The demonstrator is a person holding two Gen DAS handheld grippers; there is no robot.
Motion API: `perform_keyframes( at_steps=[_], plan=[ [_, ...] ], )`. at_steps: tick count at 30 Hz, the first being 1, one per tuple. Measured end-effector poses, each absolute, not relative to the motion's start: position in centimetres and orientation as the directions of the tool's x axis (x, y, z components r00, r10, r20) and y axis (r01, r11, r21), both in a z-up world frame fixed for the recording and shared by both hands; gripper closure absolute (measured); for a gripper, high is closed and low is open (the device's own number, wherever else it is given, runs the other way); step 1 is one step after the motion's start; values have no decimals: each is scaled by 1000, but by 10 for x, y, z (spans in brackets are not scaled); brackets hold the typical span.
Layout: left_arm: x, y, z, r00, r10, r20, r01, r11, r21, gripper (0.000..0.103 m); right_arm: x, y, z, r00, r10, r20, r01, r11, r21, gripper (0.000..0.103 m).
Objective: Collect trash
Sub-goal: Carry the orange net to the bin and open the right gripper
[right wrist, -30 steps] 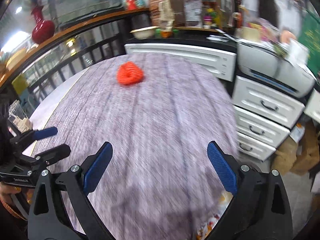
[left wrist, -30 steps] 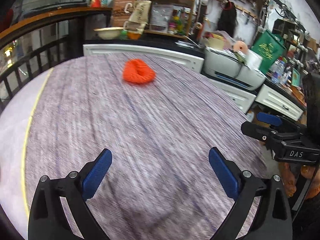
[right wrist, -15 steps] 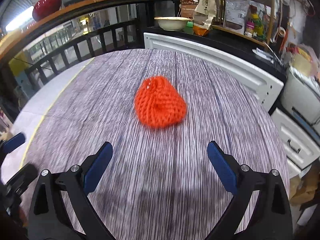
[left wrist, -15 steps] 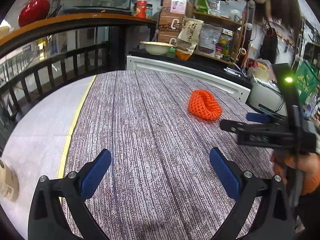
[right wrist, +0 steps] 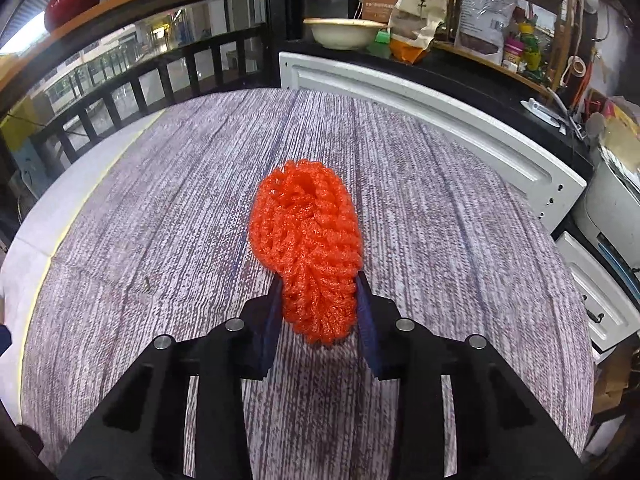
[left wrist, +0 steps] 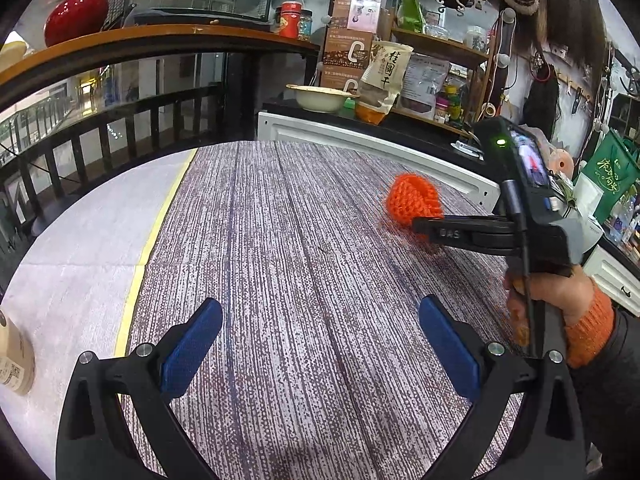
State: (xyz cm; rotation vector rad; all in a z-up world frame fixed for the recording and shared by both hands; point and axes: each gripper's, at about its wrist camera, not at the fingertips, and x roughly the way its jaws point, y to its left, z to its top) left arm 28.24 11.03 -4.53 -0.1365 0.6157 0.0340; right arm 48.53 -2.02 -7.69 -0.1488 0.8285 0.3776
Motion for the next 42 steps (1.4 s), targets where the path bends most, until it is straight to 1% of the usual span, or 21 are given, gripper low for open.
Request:
perform_keyframes(
  at_steps=[4,8,12,15,21,25,31,37,42],
  plan=[
    [282,107,-47,818,-10,-575,-62,993,-104,6,455,-40,-63,626,307,-717,-393,918,50,69],
    [280,103,-47,828,-4,-560,-55,995,-87,6,420,-55,-54,645,327,-691,-408,912,51,69],
    [282,100,-49,820,-29,-572,-40,993,-108,6,384,-77,-46,644,356,-677,-409,908,88,69],
    [278,93,-47,818,-52,-573,-22,992,-122,6,358,-90,-40,657,357,-664,-413,907,79,69],
    [262,57,-38,816,-99,-569,68,995,-75,6,315,-123,-33,681,357,-640,-405,911,77,69],
    [250,37,-38,801,-150,-580,122,989,-87,6,295,-147,-35,693,352,-629,-375,921,102,69],
    [235,10,-41,779,-213,-589,183,977,-111,6,264,-184,-39,724,318,-612,-320,941,110,69],
    [225,-21,-45,754,-261,-603,230,964,-130,6,238,-222,-49,740,268,-617,-254,961,113,69],
    [217,-44,-48,736,-292,-611,271,954,-130,6,221,-263,-61,733,203,-650,-172,979,112,68]
  ],
)
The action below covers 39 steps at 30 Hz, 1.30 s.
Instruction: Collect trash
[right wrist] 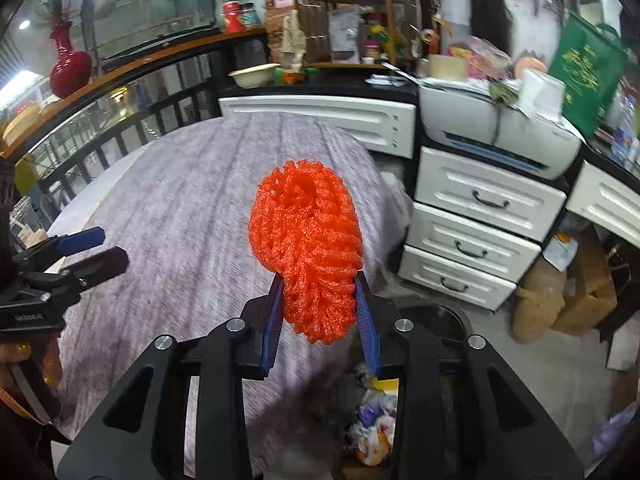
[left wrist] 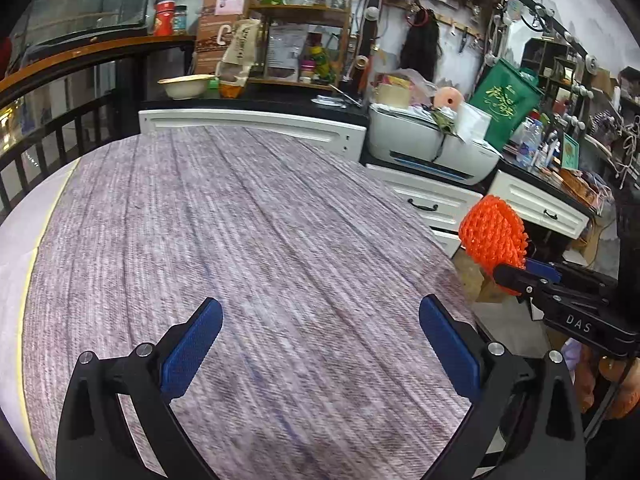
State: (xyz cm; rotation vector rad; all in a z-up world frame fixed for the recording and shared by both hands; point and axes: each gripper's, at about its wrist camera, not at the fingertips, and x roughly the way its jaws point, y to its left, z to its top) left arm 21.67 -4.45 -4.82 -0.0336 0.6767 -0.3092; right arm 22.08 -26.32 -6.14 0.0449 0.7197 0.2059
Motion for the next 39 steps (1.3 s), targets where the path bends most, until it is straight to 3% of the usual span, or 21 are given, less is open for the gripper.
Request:
perform_keyframes(
  at_steps=[6,9,10,12,13,30,33,39],
  plan=[
    [208,-77,-50,715,-336,-613,334,935,-123,6,206,-313,-86,690,123,-714,-71,992,102,67],
    [205,-91,-52,704,-351,-617,356,927,-121,6,202,-334,-103,650,103,-753,-40,994,101,61],
    [204,-95,-52,702,-356,-617,361,925,-122,6,200,-343,-108,648,90,-756,-15,994,105,58],
    [203,-105,-53,694,-364,-621,375,919,-119,6,198,-352,-113,640,91,-763,10,992,127,32],
    [202,-110,-54,691,-367,-623,381,917,-118,6,197,-357,-116,637,84,-766,33,990,136,30],
    [170,-162,-59,643,-439,-628,473,872,-125,6,146,-374,-98,730,-45,-682,171,978,119,22],
    [162,-161,-59,649,-440,-621,469,874,-129,6,127,-373,-92,756,-68,-651,190,974,120,15],
    [142,-155,-57,677,-428,-598,452,884,-121,6,95,-357,-76,809,-85,-582,193,973,127,8]
  ],
)
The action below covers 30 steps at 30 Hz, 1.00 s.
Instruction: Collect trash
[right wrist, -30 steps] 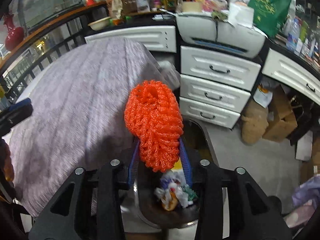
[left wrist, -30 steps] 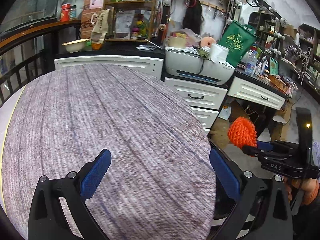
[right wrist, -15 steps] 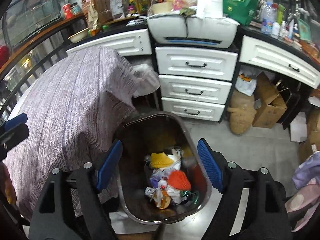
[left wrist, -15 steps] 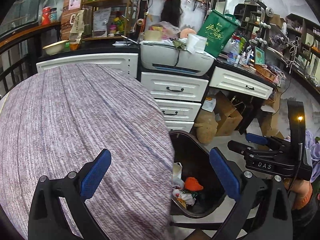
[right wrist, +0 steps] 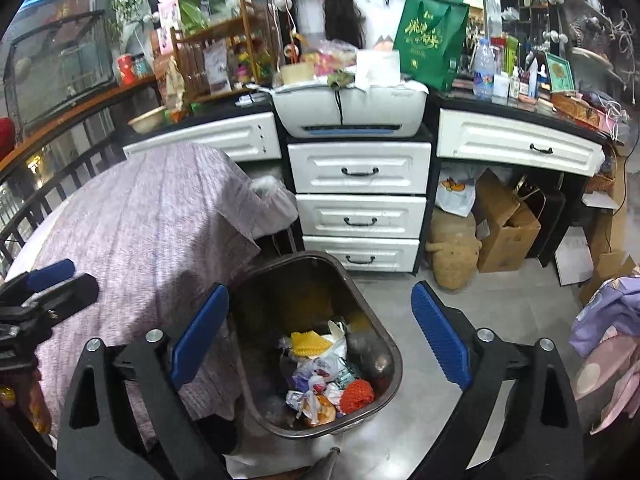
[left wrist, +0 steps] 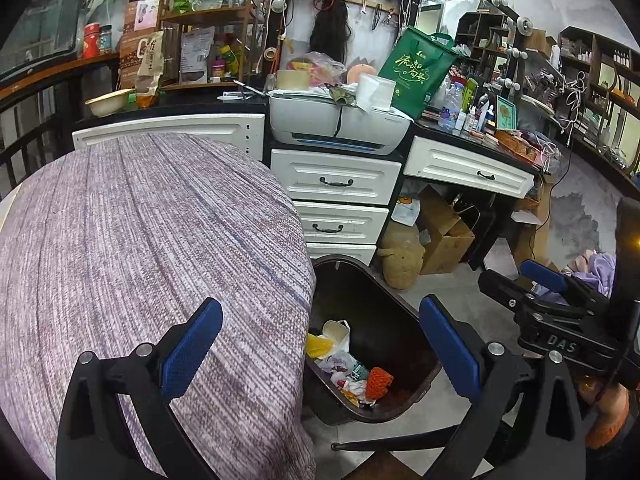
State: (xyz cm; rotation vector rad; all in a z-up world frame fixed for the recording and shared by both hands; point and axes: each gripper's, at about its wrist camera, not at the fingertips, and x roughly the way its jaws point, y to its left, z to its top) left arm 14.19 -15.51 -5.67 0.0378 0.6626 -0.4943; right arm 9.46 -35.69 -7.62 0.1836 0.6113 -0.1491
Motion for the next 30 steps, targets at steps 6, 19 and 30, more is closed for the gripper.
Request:
perform_keyframes(
  at_steps=[6,19,30],
  plan=[
    [122,-142,-54,707,-411,-575,424,898,-120,6,74,-337,-67,840,-98,-534,183,977,109,7],
    [84,-104,-45,788,-369,-493,327,929,-172,6,29,-314,-58,880,-126,-458,193,976,102,6],
    [47,-105,-43,852,-271,-448,295,955,-17,5,-2,-302,-54,904,-128,-407,170,983,69,6]
  ],
)
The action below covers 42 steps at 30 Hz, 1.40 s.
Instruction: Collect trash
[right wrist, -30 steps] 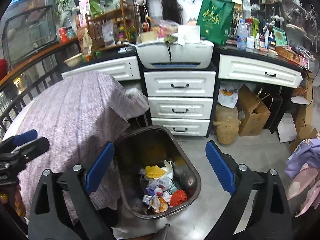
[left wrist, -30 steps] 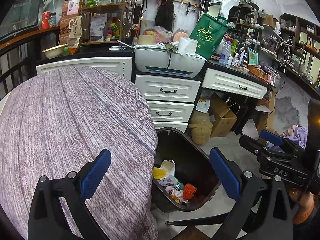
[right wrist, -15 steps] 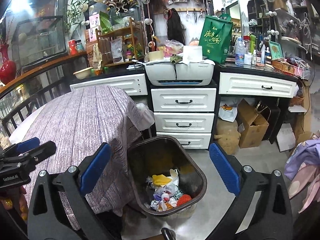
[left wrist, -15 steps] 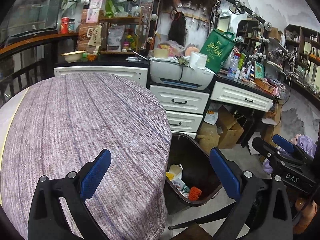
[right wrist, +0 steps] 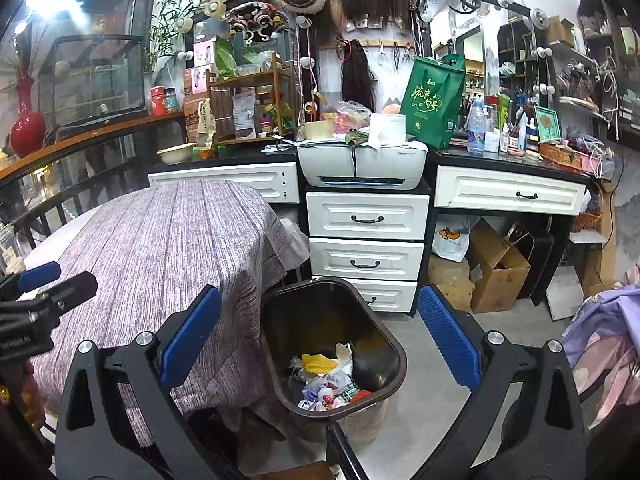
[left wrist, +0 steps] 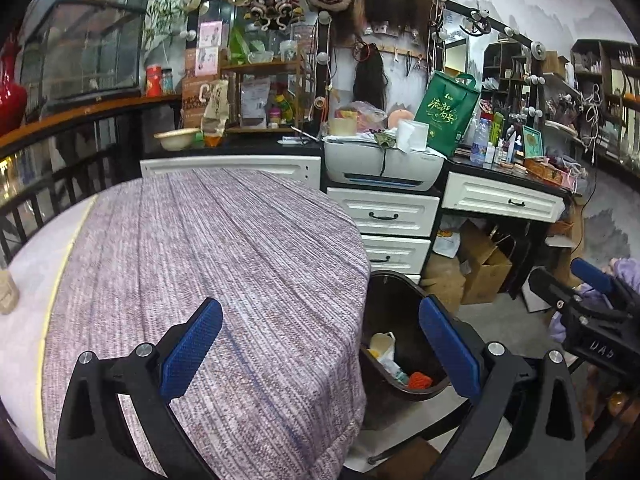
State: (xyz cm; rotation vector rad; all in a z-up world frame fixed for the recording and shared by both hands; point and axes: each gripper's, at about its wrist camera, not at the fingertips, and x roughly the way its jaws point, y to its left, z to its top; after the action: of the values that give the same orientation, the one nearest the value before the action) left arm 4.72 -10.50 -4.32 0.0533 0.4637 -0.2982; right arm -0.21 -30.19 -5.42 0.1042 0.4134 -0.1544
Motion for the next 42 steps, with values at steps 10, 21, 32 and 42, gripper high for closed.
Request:
perform_keyframes(
  at_steps=[10,21,32,42],
  plan=[
    [34,-104,-38,855,-335,-397,328,941,-86,5,-19,-291,-52,929,-110,-354,132,991,38,6],
    [30,-103,-38,868,-318,-381,311,947,-81,5,-21,-291,-51,933,-112,-342,131,991,33,6],
    [29,-98,-35,876,-315,-366,305,948,-88,6,-20,-291,-51,934,-112,-340,132,991,37,6],
    [30,-98,-36,875,-316,-367,307,948,-85,5,-18,-291,-52,934,-110,-340,132,990,41,6]
  ],
)
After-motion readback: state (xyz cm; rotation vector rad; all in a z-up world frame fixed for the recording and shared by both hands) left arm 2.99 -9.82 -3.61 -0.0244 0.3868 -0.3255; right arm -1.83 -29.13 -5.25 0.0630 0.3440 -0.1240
